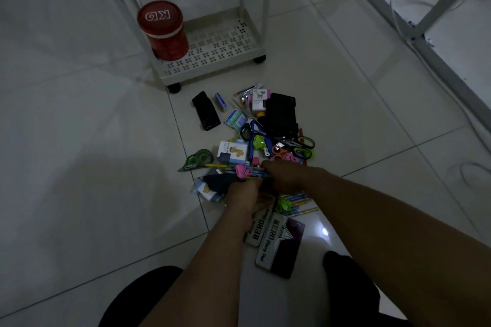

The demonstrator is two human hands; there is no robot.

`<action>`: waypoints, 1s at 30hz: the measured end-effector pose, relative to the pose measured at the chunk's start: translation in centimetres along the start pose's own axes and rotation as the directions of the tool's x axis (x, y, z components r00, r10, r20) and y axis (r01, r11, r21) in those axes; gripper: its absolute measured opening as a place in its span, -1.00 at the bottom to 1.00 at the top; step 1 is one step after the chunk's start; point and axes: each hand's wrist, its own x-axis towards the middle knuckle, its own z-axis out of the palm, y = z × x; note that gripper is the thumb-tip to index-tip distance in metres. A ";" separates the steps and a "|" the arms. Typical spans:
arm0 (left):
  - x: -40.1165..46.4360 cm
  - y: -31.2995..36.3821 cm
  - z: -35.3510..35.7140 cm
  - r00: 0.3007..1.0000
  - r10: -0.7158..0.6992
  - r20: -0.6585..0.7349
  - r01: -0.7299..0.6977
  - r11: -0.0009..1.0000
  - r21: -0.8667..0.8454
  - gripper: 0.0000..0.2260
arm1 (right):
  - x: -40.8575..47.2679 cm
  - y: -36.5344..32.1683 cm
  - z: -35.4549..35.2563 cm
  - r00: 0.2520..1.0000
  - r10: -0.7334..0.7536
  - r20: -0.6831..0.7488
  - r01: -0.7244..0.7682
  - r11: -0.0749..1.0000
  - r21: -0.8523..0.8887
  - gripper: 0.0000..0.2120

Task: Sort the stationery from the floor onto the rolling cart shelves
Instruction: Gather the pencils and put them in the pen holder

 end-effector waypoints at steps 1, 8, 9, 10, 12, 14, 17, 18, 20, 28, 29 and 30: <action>-0.2 0.2 0.1 0.999 -0.011 0.033 0.013 0.999 -0.051 -0.75 | 0.0 -0.1 -0.1 1.000 0.000 0.000 0.000 1.000 0.031 -0.59; 0.1 1.7 1.6 0.987 -0.061 0.148 0.109 0.933 -0.342 -0.60 | -0.6 -1.1 -0.6 0.998 -0.064 -0.003 0.064 0.987 0.148 -0.57; 0.3 1.8 1.8 0.989 -0.066 0.133 0.109 0.928 -0.356 -0.59 | -0.7 -1.3 -0.5 0.997 -0.079 -0.016 0.080 0.987 0.138 -0.58; 0.6 1.8 1.9 0.991 -0.071 0.117 0.109 0.924 -0.367 -0.57 | -0.7 -1.4 -0.3 0.995 -0.095 -0.030 0.098 0.987 0.128 -0.60; 0.9 1.9 2.0 0.992 -0.080 0.093 0.110 0.918 -0.382 -0.59 | -0.9 -1.5 0.0 0.991 -0.124 -0.049 0.129 0.984 0.121 -0.62; 1.1 1.9 2.0 0.994 -0.085 0.068 0.104 0.919 -0.381 -0.62 | -1.0 -1.3 0.1 0.989 -0.124 -0.077 0.135 0.979 0.152 -0.63; 1.3 1.9 1.8 0.996 -0.087 0.003 0.083 0.936 -0.343 -0.74 | -1.2 -0.9 -0.3 0.992 -0.099 -0.080 0.114 0.971 0.212 -0.61; 1.4 1.8 1.7 0.996 -0.083 -0.027 0.070 0.945 -0.319 -0.80 | -1.3 -0.7 -0.6 0.995 -0.079 -0.053 0.089 0.965 0.246 -0.54; 1.6 1.7 1.4 0.996 -0.068 -0.066 0.048 0.962 -0.269 -0.87 | -1.5 -0.4 -1.2 0.999 -0.045 -0.017 0.048 0.936 0.348 -0.43; 3.0 1.2 0.5 0.987 -0.089 -0.132 0.061 0.978 -0.201 -0.66 | -3.0 2.5 0.5 0.996 -0.072 -0.053 0.068 0.995 -0.071 -0.64; 3.0 1.1 0.5 0.987 -0.096 -0.126 0.072 0.980 -0.186 -0.63 | -3.4 2.8 1.3 0.994 -0.093 -0.052 0.085 0.987 -0.139 -0.56; 3.0 0.9 0.4 0.987 -0.101 -0.124 0.080 0.983 -0.163 -0.60 | -3.7 3.0 2.1 0.992 -0.111 -0.062 0.095 0.972 -0.215 -0.45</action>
